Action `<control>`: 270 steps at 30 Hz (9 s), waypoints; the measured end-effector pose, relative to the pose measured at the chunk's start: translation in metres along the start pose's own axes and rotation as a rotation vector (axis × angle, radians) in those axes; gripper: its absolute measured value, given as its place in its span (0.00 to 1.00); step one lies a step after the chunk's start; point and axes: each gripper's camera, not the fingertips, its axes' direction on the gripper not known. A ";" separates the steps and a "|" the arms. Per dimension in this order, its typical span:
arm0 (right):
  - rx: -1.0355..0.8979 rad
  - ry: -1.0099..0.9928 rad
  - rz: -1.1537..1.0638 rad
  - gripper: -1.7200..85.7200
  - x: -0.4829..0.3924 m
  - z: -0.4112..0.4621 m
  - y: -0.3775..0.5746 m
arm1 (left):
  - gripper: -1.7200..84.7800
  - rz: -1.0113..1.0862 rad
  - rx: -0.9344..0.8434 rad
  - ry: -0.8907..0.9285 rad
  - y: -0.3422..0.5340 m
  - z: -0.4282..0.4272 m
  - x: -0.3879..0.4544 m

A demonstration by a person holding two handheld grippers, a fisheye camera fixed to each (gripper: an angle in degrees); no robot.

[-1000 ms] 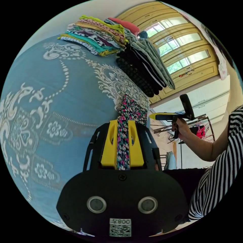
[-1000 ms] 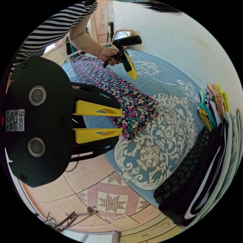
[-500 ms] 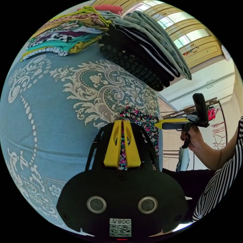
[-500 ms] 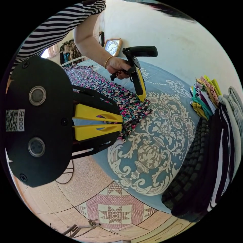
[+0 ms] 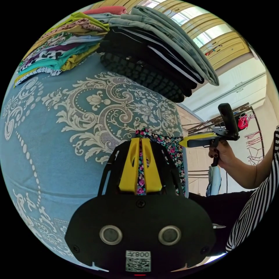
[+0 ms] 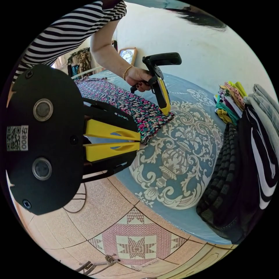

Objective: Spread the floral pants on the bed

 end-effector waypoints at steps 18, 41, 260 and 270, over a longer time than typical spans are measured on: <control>-0.006 0.129 -0.099 0.12 0.036 -0.030 -0.017 | 0.09 0.058 -0.028 -0.021 -0.058 0.073 -0.033; -0.020 -0.079 -0.056 0.09 0.058 -0.048 -0.030 | 0.11 -0.015 0.011 0.205 -0.091 0.084 -0.090; -1.358 -0.447 -1.086 0.05 -1.138 0.672 0.263 | 0.02 -1.310 1.516 0.202 1.201 -0.618 0.722; -1.384 -0.386 -1.091 0.06 -1.174 0.750 0.320 | 0.03 -1.436 1.559 0.119 1.270 -0.631 0.743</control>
